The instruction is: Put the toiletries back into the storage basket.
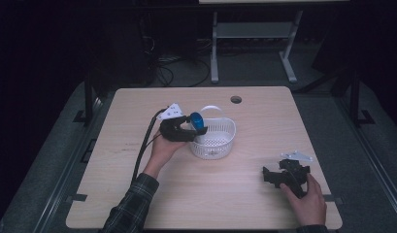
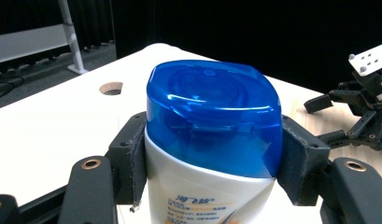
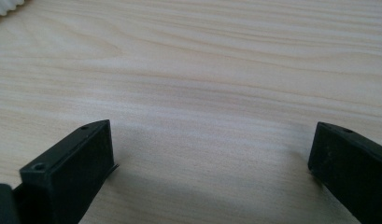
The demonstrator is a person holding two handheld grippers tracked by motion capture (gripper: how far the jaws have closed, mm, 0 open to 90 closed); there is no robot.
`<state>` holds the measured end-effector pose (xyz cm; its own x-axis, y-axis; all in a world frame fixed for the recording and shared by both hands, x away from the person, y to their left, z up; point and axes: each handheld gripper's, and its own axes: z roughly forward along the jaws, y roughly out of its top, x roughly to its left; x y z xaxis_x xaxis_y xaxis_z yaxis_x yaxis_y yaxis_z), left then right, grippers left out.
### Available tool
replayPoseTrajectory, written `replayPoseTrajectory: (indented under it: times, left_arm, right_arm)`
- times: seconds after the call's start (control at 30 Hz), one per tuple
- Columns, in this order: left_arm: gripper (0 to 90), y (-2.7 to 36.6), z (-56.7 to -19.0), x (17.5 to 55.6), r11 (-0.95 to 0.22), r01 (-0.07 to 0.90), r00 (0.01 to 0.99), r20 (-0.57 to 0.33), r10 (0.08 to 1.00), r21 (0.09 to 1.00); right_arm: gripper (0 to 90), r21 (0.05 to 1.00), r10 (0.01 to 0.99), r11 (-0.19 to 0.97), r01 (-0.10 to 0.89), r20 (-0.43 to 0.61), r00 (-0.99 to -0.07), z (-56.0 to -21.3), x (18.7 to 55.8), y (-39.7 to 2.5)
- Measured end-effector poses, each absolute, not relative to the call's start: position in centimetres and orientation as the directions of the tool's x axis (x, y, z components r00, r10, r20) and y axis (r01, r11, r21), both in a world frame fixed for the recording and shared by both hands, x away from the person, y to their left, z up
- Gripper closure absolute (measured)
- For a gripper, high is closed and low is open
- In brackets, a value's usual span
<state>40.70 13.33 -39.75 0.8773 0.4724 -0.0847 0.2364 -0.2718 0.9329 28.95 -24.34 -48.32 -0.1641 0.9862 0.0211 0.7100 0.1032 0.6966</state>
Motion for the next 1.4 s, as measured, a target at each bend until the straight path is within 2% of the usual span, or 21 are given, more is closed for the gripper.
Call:
replayPoseTrajectory:
  times: [0.37, 0.6, 0.73, 1.1, 1.4]
  left_arm:
    - [34.4, 13.5, -40.0, 40.5, -0.270, 0.234, 0.880, -0.086, 0.466, 0.934]
    - [19.7, 13.7, -39.7, 40.2, -0.294, 0.216, 0.877, -0.053, 0.477, 0.931]
    - [15.4, 13.8, -39.5, 40.0, -0.320, 0.217, 0.876, -0.039, 0.480, 0.922]
    - [13.6, 14.6, -38.6, 38.5, -0.403, 0.219, 0.861, 0.018, 0.509, 0.889]
    - [13.6, 16.5, -37.8, 36.7, -0.418, 0.236, 0.844, 0.028, 0.536, 0.877]
  right_arm:
    - [0.0, 0.697, 0.986, 0.103, 0.710, 0.021, -0.164, -48.3, 28.9, -24.3]
    - [0.0, 0.696, 0.986, 0.103, 0.710, 0.021, -0.164, -48.3, 29.0, -24.3]
    - [0.0, 0.696, 0.986, 0.103, 0.710, 0.022, -0.164, -48.3, 29.0, -24.3]
    - [0.0, 0.696, 0.986, 0.103, 0.710, 0.022, -0.164, -48.3, 28.9, -24.3]
    - [0.0, 0.695, 0.986, 0.102, 0.712, 0.022, -0.164, -48.3, 28.9, -24.3]
